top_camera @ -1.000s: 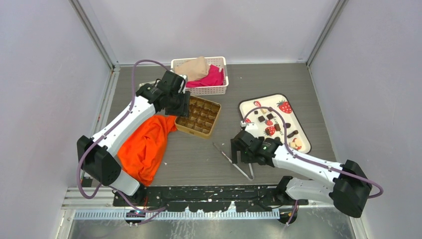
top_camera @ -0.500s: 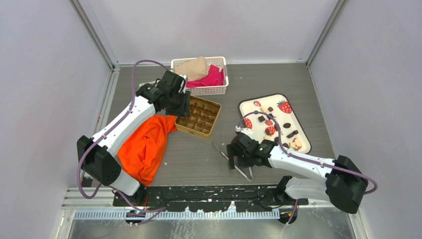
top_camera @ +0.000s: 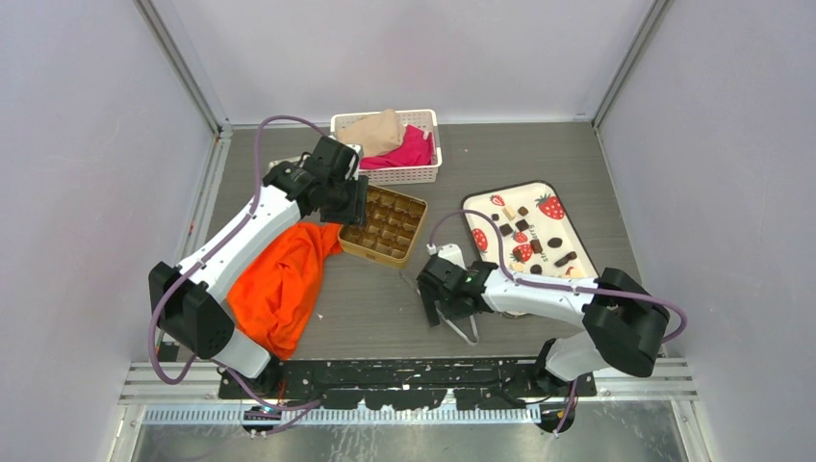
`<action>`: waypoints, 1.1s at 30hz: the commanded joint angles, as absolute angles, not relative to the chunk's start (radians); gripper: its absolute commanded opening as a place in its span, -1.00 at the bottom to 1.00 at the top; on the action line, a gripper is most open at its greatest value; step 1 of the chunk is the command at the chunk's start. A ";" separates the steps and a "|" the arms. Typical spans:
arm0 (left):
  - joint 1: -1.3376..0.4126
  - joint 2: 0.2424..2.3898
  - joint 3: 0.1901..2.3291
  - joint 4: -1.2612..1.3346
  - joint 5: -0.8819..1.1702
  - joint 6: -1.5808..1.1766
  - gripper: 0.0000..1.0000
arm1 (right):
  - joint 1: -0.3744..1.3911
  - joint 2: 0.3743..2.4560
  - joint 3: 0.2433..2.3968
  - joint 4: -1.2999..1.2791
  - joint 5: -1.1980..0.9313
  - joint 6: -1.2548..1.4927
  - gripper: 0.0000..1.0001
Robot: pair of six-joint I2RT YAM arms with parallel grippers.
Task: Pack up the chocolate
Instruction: Pick up the clamp at the center of the board.
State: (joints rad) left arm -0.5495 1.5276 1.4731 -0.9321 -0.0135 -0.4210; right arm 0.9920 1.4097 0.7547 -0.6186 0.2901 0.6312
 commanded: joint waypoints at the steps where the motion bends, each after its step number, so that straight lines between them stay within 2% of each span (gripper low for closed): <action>1: -0.549 1.500 1.491 -0.896 -0.005 -0.427 -0.06 | 0.992 1.418 0.771 -0.584 0.319 0.640 1.00; 21: -0.549 1.492 1.487 -0.891 -0.005 -0.423 -0.07 | 0.989 1.547 0.830 -0.565 0.312 0.583 0.98; 23: -0.549 1.491 1.486 -0.892 -0.005 -0.423 -0.07 | 0.989 1.537 0.820 -0.574 0.303 0.598 0.81; 25: -0.549 1.489 1.482 -0.891 -0.005 -0.423 -0.07 | 0.989 1.508 0.798 -0.581 0.302 0.619 0.49; 28: -0.549 1.489 1.479 -0.890 -0.005 -0.424 -0.07 | 0.988 1.447 0.767 -0.596 0.308 0.648 0.18; 33: -0.549 1.494 1.479 -0.885 -0.005 -0.425 -0.07 | 0.989 1.390 0.746 -0.632 0.303 0.662 -0.11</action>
State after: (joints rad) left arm -0.5495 1.5272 1.4731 -0.9314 -0.0139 -0.4202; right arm 0.9909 1.4433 0.7570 -0.5850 0.2974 0.6270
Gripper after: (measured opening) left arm 0.468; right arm 0.512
